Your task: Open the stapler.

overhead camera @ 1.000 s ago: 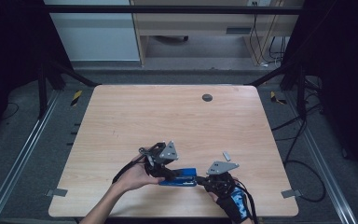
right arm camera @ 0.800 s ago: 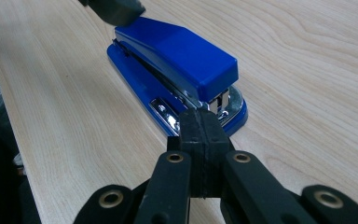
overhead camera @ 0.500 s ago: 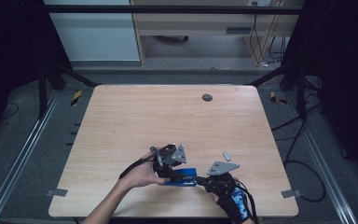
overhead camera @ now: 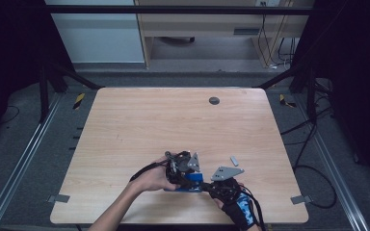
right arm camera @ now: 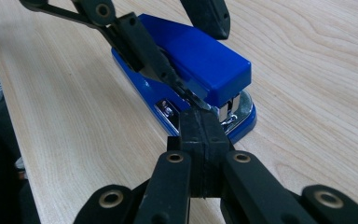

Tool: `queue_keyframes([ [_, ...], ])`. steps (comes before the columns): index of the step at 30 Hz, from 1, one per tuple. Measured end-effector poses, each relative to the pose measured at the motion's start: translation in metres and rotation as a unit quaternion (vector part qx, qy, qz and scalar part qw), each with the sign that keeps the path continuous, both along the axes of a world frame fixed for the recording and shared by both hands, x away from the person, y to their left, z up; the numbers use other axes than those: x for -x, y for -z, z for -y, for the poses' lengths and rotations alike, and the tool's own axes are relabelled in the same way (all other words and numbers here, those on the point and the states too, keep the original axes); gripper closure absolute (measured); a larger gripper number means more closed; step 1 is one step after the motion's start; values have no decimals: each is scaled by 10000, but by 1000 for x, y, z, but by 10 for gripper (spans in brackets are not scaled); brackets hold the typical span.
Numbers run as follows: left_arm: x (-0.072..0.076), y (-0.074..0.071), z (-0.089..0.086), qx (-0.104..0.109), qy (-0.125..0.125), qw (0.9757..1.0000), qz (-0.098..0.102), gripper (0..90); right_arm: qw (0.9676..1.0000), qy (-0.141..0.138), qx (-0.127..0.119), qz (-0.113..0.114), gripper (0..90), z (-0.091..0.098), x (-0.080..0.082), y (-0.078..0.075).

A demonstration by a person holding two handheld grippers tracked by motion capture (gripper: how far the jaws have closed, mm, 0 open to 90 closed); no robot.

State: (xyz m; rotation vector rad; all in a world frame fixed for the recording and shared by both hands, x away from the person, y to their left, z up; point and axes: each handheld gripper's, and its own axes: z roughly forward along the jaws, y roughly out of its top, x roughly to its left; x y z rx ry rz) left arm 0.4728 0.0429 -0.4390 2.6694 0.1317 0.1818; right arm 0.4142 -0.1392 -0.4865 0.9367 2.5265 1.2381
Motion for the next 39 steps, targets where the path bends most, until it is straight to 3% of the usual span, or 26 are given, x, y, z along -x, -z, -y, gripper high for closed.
queue_keyframes([
  [15, -4, 4, 15, -533, 351, 9980, 44, 614, 10000, 11, 61, 1, 900, -4, -3, 2],
  [17, -3, 5, 16, -496, 318, 9983, 43, 626, 10000, 3, 93, 1, 900, -4, -3, 2],
  [18, -4, 6, 17, -627, 372, 9973, 43, 628, 9999, -11, 119, -3, 900, -4, -3, 3],
  [23, -4, 7, 16, -580, 353, 9977, -17, 631, 9999, -21, 126, 6, 900, -5, -4, 4],
  [29, -7, 5, 17, -686, 442, 9966, -68, 638, 9999, -6, 122, -3, 900, -5, -4, 4],
  [39, -6, 2, 17, -711, 506, 9962, -23, 649, 10000, 26, 86, -22, 900, -6, -4, 4],
])
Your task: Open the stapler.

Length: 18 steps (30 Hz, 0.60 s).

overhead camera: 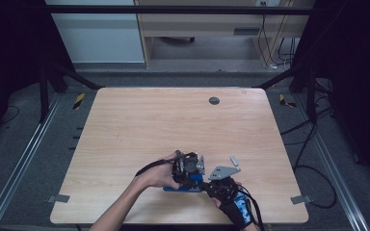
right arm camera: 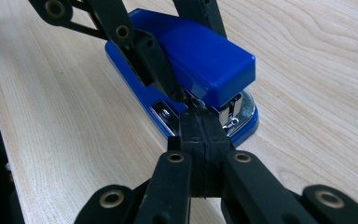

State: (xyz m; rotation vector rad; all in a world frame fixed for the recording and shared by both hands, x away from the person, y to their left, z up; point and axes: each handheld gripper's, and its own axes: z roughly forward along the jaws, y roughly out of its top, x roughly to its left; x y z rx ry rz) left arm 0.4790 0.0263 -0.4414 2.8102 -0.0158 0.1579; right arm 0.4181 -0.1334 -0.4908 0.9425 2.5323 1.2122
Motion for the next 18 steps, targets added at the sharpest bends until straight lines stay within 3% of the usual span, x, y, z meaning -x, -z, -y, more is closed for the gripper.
queue_keyframes([
  [18, 0, -9, -10, 315, -79, 9994, -104, 651, 10000, 1, -9, -7, 900, 1, 0, 0],
])
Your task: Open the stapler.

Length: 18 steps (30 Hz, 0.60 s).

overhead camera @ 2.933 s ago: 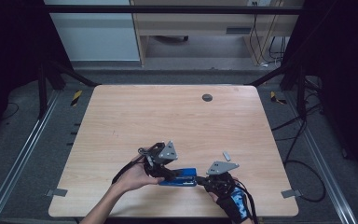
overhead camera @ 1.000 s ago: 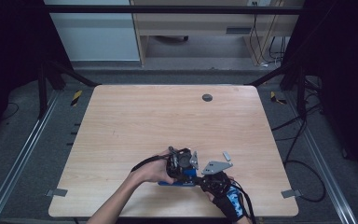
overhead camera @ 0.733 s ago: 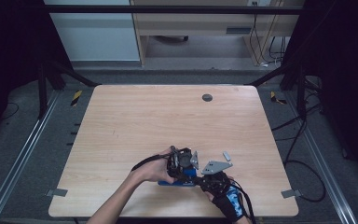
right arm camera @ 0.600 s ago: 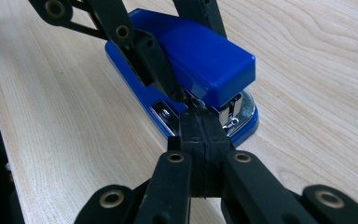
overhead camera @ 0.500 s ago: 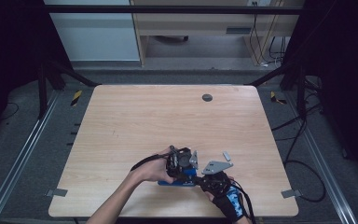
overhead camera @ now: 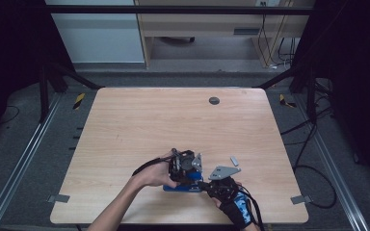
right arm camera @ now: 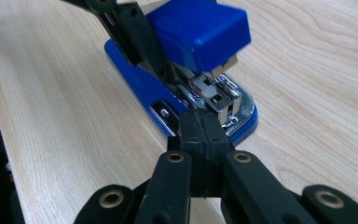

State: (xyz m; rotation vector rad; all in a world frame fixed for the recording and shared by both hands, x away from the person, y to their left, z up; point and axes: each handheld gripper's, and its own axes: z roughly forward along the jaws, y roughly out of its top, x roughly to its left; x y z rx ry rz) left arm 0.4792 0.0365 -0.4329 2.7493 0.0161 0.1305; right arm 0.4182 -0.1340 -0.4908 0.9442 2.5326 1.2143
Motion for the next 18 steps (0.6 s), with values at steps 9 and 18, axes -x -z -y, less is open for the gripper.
queue_keyframes([
  [9, 1, -5, -9, 198, -36, 9998, 25, 650, 10000, -2, 1, -25, 900, 0, 0, 0],
  [18, 4, -10, -20, 508, -146, 9986, 42, 649, 10000, -14, 2, -13, 900, 0, 0, 0],
])
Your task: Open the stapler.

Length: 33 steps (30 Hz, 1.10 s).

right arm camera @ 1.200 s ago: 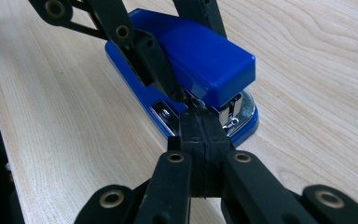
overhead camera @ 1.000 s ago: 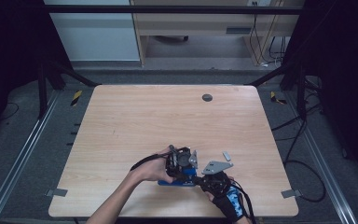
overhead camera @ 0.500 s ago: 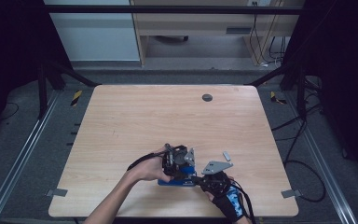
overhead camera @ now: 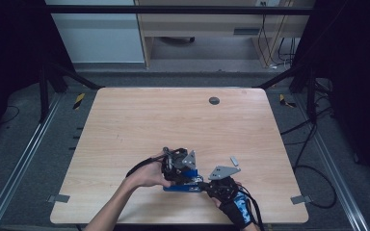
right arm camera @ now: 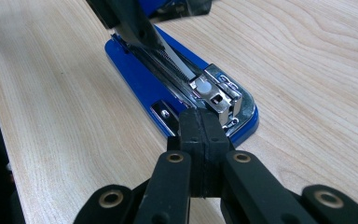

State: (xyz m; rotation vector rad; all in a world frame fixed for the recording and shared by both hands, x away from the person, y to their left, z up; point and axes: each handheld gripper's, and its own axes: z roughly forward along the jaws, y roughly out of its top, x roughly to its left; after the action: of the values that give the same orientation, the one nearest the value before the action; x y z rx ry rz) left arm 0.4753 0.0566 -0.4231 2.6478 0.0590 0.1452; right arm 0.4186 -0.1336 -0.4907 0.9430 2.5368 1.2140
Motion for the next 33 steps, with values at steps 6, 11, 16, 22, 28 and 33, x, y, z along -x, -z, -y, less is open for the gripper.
queue_keyframes([
  [6, 1, 0, -4, 145, -29, 9999, 44, 648, 10000, -2, 0, -5, 900, 0, 0, 0],
  [11, 1, 1, -7, 254, -45, 9997, 27, 648, 10000, 6, -6, -2, 900, 0, 0, 0],
  [16, 1, 0, -10, 330, -64, 9994, 23, 648, 10000, -1, -6, 0, 900, 0, 0, 0],
  [22, 1, 1, -16, 489, -89, 9988, -6, 647, 10000, 7, 4, -4, 900, 0, 0, 0],
  [28, 1, 3, -21, 694, -112, 9975, 0, 647, 10000, 20, 0, -17, 900, 0, 0, 0],
  [33, 2, 4, -25, 826, -131, 9965, 2, 646, 10000, 18, -32, -20, 900, 0, 0, 0],
])
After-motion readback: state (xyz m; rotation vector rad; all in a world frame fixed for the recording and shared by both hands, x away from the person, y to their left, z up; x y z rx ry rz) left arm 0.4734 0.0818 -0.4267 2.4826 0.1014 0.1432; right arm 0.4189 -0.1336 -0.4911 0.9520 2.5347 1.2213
